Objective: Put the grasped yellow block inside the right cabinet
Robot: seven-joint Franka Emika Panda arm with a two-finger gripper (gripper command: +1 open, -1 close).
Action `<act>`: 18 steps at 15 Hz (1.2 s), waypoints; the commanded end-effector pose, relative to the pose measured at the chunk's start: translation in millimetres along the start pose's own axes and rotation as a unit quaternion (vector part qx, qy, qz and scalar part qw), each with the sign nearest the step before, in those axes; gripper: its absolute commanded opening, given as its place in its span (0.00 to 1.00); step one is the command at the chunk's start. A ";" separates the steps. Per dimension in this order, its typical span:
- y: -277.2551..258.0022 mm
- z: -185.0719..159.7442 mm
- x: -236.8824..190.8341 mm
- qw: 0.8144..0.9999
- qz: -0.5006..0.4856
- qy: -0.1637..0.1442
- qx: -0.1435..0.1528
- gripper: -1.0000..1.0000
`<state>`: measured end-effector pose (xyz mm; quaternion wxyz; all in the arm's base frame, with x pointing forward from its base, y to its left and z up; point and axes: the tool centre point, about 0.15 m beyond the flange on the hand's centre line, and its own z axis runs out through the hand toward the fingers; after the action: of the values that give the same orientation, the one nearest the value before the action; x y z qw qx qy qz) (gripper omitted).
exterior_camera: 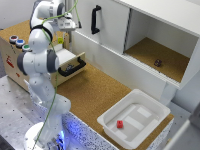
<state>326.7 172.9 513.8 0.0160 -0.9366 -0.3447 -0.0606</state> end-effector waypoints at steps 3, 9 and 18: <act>108.2 -10.6 -72.6 0.984 0.155 0.084 0.000 0.00; 211.1 6.6 -116.1 0.972 0.220 0.082 -0.012 0.00; 330.7 4.8 -151.0 0.962 0.232 0.140 -0.020 0.00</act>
<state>393.1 -120.1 491.1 0.0383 -0.9795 -0.0982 -0.1717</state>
